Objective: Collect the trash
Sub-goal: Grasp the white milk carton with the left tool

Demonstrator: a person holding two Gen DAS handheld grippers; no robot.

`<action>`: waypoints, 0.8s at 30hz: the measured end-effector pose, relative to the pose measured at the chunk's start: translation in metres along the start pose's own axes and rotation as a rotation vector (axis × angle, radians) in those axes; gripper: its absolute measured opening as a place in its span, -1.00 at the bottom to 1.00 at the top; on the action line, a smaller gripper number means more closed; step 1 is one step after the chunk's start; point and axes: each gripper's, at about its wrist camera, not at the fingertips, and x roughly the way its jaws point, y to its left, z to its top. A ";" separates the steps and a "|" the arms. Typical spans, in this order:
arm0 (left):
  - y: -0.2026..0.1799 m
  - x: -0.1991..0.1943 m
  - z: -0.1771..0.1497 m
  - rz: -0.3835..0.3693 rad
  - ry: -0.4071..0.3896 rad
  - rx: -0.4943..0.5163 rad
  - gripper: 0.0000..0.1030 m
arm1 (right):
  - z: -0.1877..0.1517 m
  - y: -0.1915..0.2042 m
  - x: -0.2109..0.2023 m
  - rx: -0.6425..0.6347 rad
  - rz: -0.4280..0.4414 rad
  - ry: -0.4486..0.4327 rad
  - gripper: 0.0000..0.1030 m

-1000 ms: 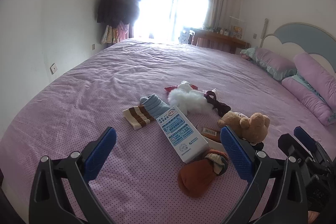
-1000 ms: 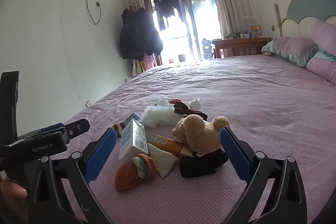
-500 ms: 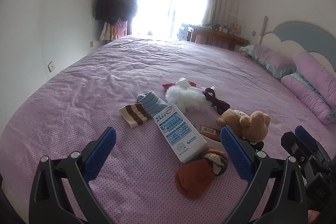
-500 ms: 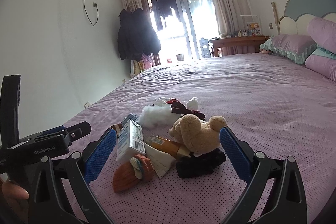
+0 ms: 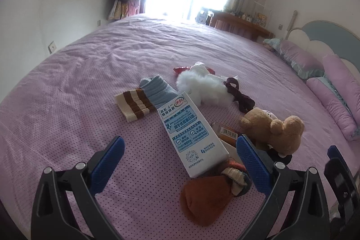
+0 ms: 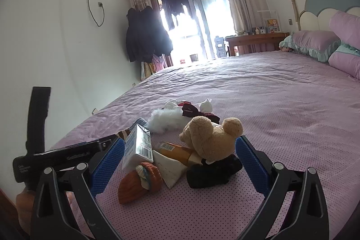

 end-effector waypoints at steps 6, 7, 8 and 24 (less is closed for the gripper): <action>0.010 0.044 0.008 -0.048 0.074 -0.107 0.92 | -0.002 -0.006 0.003 0.003 -0.002 0.011 0.84; 0.011 0.051 0.009 -0.061 0.094 -0.129 0.92 | -0.002 -0.007 0.003 0.005 -0.003 0.014 0.84; 0.010 0.056 0.011 -0.087 0.117 -0.162 0.92 | -0.002 -0.008 0.004 0.007 -0.003 0.015 0.84; 0.009 0.075 0.019 -0.181 0.152 -0.236 0.14 | -0.005 -0.010 0.006 0.017 0.004 0.036 0.84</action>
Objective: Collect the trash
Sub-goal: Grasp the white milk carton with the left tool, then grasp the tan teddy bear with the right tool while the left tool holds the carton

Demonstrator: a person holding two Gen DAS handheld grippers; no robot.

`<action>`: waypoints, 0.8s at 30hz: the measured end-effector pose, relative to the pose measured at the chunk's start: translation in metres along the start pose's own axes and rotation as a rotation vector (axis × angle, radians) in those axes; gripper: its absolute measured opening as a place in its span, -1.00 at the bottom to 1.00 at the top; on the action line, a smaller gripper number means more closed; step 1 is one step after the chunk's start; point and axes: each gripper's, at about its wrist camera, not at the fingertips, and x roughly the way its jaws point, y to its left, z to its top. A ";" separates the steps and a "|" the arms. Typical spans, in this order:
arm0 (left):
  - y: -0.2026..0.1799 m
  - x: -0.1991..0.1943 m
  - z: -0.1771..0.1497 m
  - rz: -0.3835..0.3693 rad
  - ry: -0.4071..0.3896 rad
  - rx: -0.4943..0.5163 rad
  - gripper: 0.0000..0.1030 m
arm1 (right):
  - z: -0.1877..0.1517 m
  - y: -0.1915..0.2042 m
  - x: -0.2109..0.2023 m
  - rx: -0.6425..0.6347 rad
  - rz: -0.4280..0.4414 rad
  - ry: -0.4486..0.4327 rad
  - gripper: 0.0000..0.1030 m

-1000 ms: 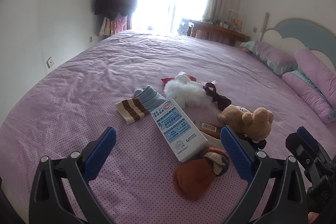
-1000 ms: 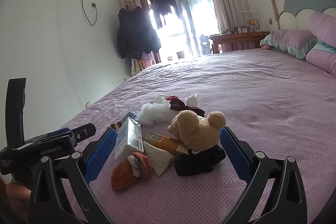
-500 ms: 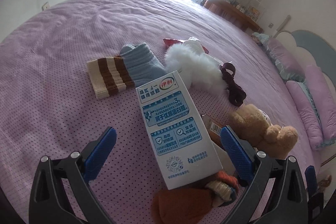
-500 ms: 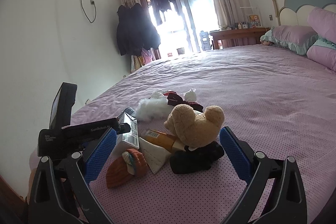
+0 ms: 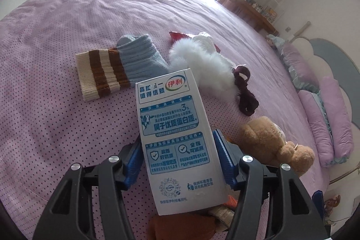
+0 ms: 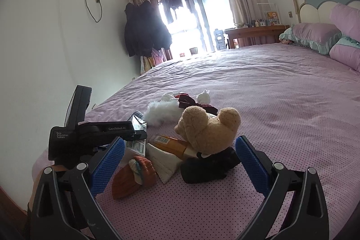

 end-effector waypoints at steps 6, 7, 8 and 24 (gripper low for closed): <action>-0.007 -0.046 -0.004 -0.025 -0.138 0.084 0.14 | 0.004 -0.001 -0.002 -0.008 -0.025 -0.008 0.84; -0.007 -0.053 -0.004 -0.037 -0.151 0.093 0.14 | 0.006 -0.001 0.000 -0.009 -0.035 -0.007 0.84; -0.009 -0.060 -0.005 -0.050 -0.161 0.105 0.14 | 0.007 -0.002 0.002 -0.010 -0.042 -0.005 0.84; -0.019 -0.079 -0.017 -0.087 -0.145 0.220 0.14 | 0.014 -0.061 0.090 0.217 0.017 0.192 0.84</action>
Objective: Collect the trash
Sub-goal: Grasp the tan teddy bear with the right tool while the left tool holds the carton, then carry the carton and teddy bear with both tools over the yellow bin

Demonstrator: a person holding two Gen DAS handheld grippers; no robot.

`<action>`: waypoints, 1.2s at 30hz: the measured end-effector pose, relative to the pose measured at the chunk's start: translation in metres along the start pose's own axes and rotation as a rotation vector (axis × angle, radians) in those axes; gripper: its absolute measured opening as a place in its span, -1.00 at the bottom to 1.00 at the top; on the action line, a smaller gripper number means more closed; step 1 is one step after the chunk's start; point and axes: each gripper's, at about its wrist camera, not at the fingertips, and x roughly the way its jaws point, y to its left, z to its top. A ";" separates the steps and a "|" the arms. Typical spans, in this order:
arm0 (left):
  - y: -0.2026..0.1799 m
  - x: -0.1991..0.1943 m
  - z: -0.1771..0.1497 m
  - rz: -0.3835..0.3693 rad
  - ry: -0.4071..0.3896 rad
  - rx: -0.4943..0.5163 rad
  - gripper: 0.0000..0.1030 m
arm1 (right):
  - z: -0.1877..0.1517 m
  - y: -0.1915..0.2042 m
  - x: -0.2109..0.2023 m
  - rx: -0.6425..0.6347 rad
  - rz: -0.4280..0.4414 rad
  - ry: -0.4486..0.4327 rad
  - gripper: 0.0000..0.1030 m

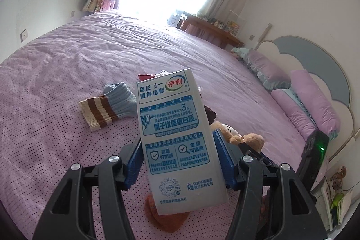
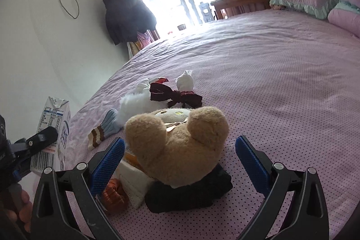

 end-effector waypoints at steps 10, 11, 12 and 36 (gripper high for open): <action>-0.006 0.008 -0.006 -0.007 0.030 0.047 0.14 | 0.001 0.005 0.011 -0.022 0.036 -0.028 0.41; -0.009 0.008 -0.008 -0.008 0.032 0.054 0.14 | 0.001 0.006 0.010 -0.035 0.029 -0.030 0.38; -0.010 0.009 -0.008 -0.012 0.035 0.057 0.14 | 0.001 0.007 0.008 -0.044 0.030 -0.033 0.36; -0.111 -0.014 -0.060 -0.199 0.104 0.224 0.14 | -0.013 -0.027 -0.165 0.015 -0.013 -0.290 0.21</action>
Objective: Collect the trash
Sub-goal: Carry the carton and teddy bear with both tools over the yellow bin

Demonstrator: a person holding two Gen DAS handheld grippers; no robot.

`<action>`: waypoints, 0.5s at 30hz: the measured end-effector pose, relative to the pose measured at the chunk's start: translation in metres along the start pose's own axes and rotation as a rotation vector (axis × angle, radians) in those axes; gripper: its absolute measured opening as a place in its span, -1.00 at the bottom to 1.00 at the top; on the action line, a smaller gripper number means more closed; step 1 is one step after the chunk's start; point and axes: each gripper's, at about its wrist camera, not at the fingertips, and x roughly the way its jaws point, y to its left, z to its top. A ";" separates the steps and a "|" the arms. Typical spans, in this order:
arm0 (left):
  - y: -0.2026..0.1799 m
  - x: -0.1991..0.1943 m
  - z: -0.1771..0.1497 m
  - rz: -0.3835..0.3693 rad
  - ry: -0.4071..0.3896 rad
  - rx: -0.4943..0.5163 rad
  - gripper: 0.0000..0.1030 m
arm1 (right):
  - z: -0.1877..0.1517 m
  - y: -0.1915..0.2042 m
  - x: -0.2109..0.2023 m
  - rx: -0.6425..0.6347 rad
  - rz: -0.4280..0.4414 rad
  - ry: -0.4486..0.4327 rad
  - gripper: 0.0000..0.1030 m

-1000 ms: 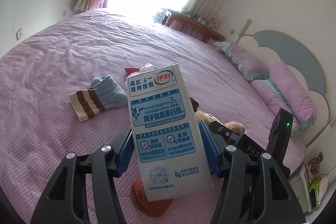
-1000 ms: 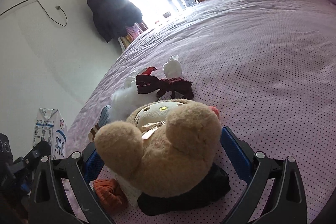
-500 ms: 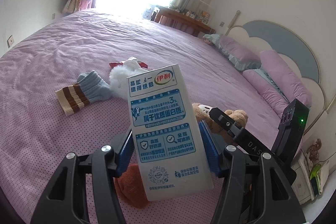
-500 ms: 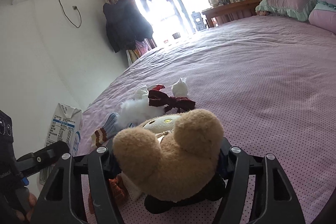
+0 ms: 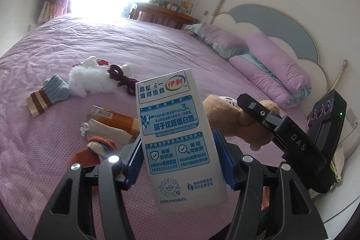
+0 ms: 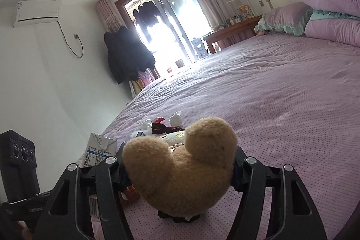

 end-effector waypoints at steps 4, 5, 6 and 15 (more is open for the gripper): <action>-0.027 0.002 -0.010 -0.055 0.026 0.034 0.14 | -0.003 -0.015 -0.042 0.012 -0.038 -0.026 0.21; -0.035 0.003 -0.012 -0.068 0.032 0.047 0.14 | -0.005 -0.019 -0.054 0.014 -0.052 -0.035 0.21; -0.043 0.004 -0.016 -0.079 0.036 0.061 0.14 | -0.007 -0.022 -0.064 0.014 -0.069 -0.039 0.21; -0.120 0.025 -0.065 -0.230 0.163 0.170 0.14 | -0.050 -0.074 -0.166 0.097 -0.231 -0.057 0.21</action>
